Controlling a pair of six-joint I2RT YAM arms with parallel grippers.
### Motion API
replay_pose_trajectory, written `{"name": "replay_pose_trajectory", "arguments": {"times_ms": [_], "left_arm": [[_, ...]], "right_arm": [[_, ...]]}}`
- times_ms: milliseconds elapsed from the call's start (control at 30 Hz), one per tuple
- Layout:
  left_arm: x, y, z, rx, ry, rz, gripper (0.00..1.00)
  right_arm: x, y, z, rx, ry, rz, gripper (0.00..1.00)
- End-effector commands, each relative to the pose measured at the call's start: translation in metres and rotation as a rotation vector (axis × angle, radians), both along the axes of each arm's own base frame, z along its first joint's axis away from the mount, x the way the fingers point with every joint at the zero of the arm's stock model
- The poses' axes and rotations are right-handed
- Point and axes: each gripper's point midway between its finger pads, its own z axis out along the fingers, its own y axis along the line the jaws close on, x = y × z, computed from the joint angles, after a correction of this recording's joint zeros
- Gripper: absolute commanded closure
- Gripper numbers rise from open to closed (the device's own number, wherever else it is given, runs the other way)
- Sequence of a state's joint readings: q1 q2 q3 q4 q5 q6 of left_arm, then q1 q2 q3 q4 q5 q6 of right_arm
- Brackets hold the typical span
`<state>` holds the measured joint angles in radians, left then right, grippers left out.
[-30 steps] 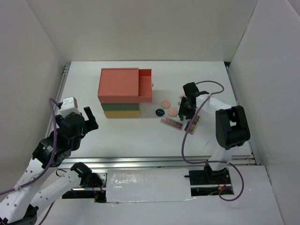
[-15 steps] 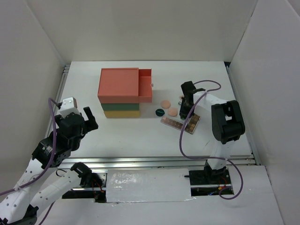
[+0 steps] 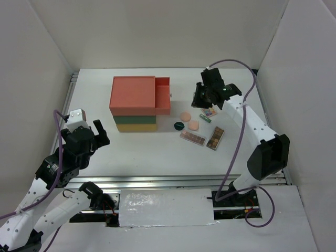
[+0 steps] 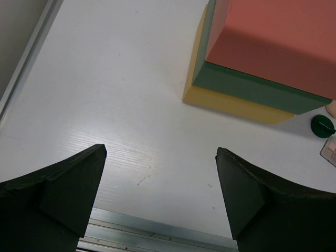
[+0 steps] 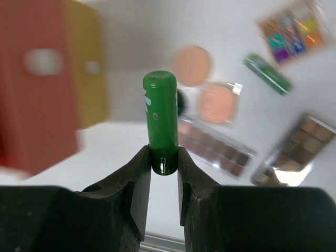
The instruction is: Organize the makeup
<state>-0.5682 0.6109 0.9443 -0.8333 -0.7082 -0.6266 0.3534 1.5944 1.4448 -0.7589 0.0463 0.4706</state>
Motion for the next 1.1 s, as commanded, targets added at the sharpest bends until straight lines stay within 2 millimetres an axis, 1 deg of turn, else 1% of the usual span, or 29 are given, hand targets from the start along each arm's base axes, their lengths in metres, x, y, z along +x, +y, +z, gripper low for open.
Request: {"name": "replay_pose_trajectory", "arguments": {"times_ms": [0, 33, 67, 100, 133, 167, 200, 233, 267, 300, 333, 367, 400, 500, 567, 600, 633, 667, 700, 733, 767, 800, 833, 867, 933, 967, 1000, 1033, 1067], "left_arm": [[0.003, 0.001, 0.009, -0.001, -0.034, 0.004, 0.01], [0.003, 0.001, 0.01, 0.0, -0.036, 0.006, 0.01], [0.002, 0.001, 0.009, -0.002, -0.035, 0.007, 0.01], [0.002, 0.001, 0.009, -0.001, -0.035, 0.007, 0.01], [0.002, 0.002, 0.009, 0.0, -0.034, 0.011, 0.01], [0.002, 0.002, 0.009, -0.001, -0.036, 0.012, 0.0], [0.002, 0.003, 0.009, 0.0, -0.034, 0.012, 0.01], [0.002, 0.002, 0.009, -0.001, -0.035, 0.013, 0.01], [0.001, 0.003, 0.009, 0.002, -0.033, 0.015, 0.01], [0.001, 0.003, 0.009, 0.0, -0.035, 0.014, 0.0], [0.001, 0.003, 0.01, -0.003, -0.039, 0.014, 0.01], [0.001, 0.003, 0.011, -0.004, -0.04, 0.014, 0.01], [0.001, 0.003, 0.01, -0.004, -0.04, 0.014, 0.01], [0.001, 0.003, 0.011, -0.005, -0.042, 0.011, 0.01], [0.0, 0.003, 0.012, -0.008, -0.046, 0.009, 0.01], [0.0, 0.003, 0.012, -0.009, -0.048, 0.007, 0.01], [0.0, 0.003, 0.012, -0.01, -0.049, 0.007, 0.01], [-0.001, 0.003, 0.013, -0.012, -0.054, 0.005, 0.01], [0.0, 0.003, 0.012, -0.011, -0.051, 0.004, 0.01], [0.0, 0.003, 0.012, -0.011, -0.051, 0.004, 0.01], [0.0, 0.003, 0.012, -0.011, -0.051, 0.004, 0.0], [0.0, 0.002, 0.012, -0.011, -0.05, 0.0, 0.0], [0.0, 0.002, 0.012, -0.011, -0.049, 0.002, 0.01], [0.0, 0.003, 0.012, -0.011, -0.05, 0.004, 0.01], [0.0, 0.003, 0.012, -0.009, -0.049, 0.005, 0.01], [-0.001, 0.003, 0.012, -0.012, -0.051, 0.008, 0.01], [-0.001, 0.004, 0.013, -0.013, -0.054, 0.009, 0.01], [-0.002, 0.004, 0.013, -0.015, -0.055, 0.01, 0.01], [-0.002, 0.005, 0.014, -0.016, -0.059, 0.009, 0.01]], "right_arm": [[-0.012, 0.044, 0.061, 0.115, -0.09, 0.129, 0.88], [-0.01, 0.057, 0.085, 0.162, -0.13, 0.161, 0.88], [-0.007, 0.066, 0.089, 0.181, -0.13, 0.171, 0.88], [-0.005, 0.081, 0.11, 0.213, -0.167, 0.2, 0.88], [-0.002, 0.091, 0.109, 0.236, -0.149, 0.213, 0.88], [-0.004, 0.103, 0.116, 0.253, -0.152, 0.238, 0.88], [0.0, 0.11, 0.135, 0.278, -0.19, 0.25, 0.88], [0.005, 0.119, 0.13, 0.285, -0.174, 0.252, 0.88], [0.007, 0.125, 0.135, 0.295, -0.179, 0.26, 0.86], [0.008, 0.133, 0.148, 0.31, -0.199, 0.271, 0.86], [0.014, 0.14, 0.138, 0.307, -0.173, 0.271, 0.85], [0.014, 0.146, 0.137, 0.313, -0.162, 0.283, 0.84], [0.02, 0.154, 0.135, 0.32, -0.155, 0.287, 0.83], [0.026, 0.165, 0.132, 0.329, -0.15, 0.296, 0.81], [0.03, 0.171, 0.125, 0.326, -0.137, 0.295, 0.74], [0.032, 0.174, 0.124, 0.327, -0.138, 0.298, 0.67], [0.032, 0.175, 0.125, 0.328, -0.141, 0.3, 0.57], [0.034, 0.174, 0.127, 0.328, -0.149, 0.296, 0.45], [0.033, 0.173, 0.133, 0.328, -0.165, 0.295, 0.38], [0.033, 0.171, 0.136, 0.324, -0.173, 0.291, 0.22], [0.033, 0.169, 0.142, 0.32, -0.193, 0.287, 0.2], [0.031, 0.162, 0.155, 0.308, -0.232, 0.28, 0.18], [0.033, 0.155, 0.16, 0.295, -0.251, 0.265, 0.11], [0.029, 0.145, 0.171, 0.277, -0.286, 0.263, 0.1], [0.036, 0.116, 0.175, 0.221, -0.314, 0.204, 0.09], [0.03, 0.099, 0.17, 0.187, -0.319, 0.192, 0.09], [0.03, 0.087, 0.162, 0.171, -0.314, 0.173, 0.1], [0.038, 0.066, 0.135, 0.15, -0.289, 0.134, 0.1], [0.032, 0.055, 0.142, 0.169, -0.314, 0.134, 0.1]]}}
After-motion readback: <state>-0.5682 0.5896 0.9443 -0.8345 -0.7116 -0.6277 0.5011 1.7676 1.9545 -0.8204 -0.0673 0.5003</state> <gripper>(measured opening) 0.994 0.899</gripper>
